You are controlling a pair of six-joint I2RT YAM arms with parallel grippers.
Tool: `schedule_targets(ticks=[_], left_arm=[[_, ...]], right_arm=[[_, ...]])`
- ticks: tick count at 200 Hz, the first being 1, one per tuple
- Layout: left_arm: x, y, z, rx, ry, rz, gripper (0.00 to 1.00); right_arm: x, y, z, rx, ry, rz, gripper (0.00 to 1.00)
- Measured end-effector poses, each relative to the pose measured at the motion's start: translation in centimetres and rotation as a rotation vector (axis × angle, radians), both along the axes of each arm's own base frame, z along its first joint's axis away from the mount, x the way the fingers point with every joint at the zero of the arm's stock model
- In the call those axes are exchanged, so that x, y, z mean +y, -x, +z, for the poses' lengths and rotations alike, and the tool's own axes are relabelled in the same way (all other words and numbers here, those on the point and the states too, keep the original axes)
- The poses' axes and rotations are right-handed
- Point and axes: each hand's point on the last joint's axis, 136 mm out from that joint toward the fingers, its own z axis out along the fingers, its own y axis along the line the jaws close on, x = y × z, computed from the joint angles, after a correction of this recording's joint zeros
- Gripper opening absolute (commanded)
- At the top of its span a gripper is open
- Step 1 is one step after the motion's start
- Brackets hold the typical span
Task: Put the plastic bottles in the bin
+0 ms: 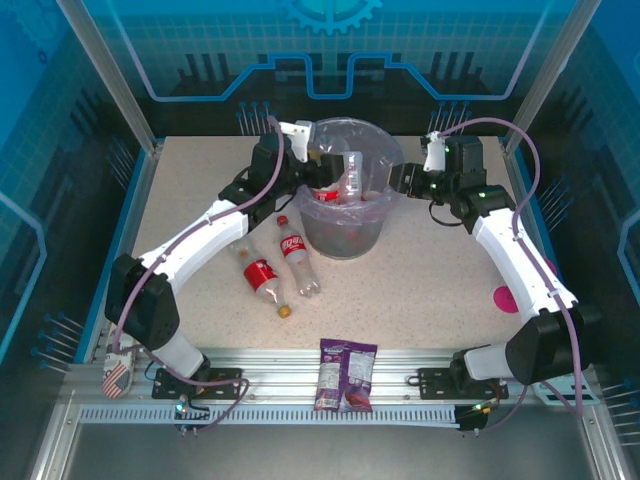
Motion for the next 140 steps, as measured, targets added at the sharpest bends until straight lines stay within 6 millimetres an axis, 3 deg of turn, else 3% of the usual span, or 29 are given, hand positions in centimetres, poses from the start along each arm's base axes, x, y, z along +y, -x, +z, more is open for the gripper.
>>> schedule_targets(ticks=[56, 99, 129, 140], left_arm=[[0.3, 1.1, 0.9, -0.006, -0.049, -0.013, 0.86], [1.0, 1.1, 5.7, -0.098, -0.047, 0.013, 0.80], [1.1, 1.3, 7.8, -0.139, -0.031, 0.013, 0.57], [1.2, 1.3, 7.9, -0.142, -0.038, 0.014, 0.54]], right_arm=[[0.0, -0.1, 0.3, -0.008, -0.002, 0.001, 0.41], [0.0, -0.1, 0.3, -0.008, -0.001, 0.001, 0.41], [0.0, -0.1, 0.3, -0.008, -0.001, 0.001, 0.41], [0.0, -0.1, 0.2, -0.007, -0.001, 0.001, 0.41]])
